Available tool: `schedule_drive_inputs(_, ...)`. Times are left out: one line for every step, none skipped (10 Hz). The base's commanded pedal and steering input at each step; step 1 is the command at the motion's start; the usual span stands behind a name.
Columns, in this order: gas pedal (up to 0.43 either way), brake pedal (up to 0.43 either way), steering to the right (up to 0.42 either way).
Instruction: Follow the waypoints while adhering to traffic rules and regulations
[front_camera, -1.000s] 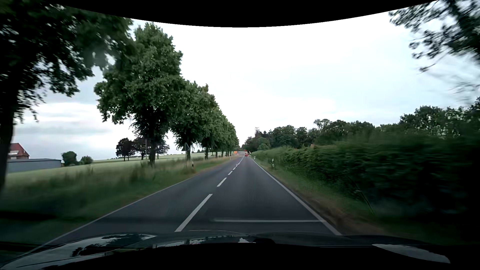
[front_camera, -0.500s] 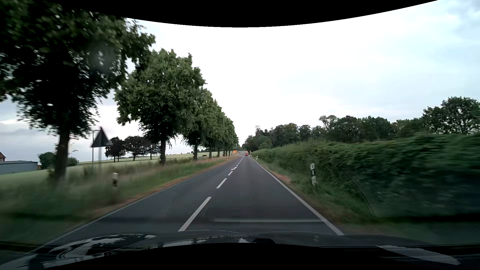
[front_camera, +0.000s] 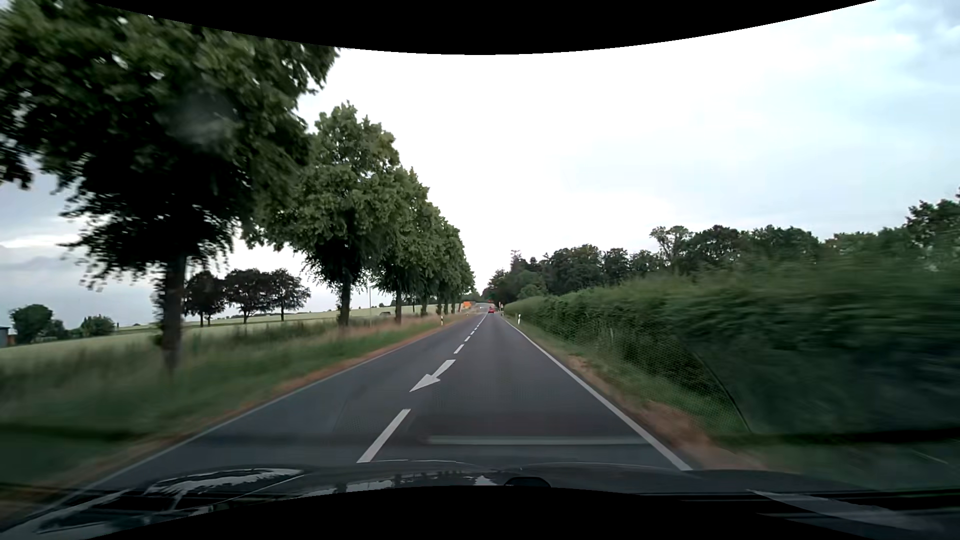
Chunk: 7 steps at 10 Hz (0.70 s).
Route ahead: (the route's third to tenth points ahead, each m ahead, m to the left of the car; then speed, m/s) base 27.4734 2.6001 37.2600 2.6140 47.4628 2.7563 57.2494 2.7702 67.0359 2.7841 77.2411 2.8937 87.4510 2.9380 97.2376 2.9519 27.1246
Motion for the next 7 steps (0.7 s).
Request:
schedule_drive_inputs(0.752,0.0,-0.002)
schedule_drive_inputs(0.752,0.0,-0.002)
schedule_drive_inputs(0.752,0.0,-0.001)
schedule_drive_inputs(0.5,0.0,-0.002)
schedule_drive_inputs(0.0,0.0,-0.003)
schedule_drive_inputs(0.0,0.0,-0.003)
schedule_drive_inputs(0.0,0.0,-0.004)
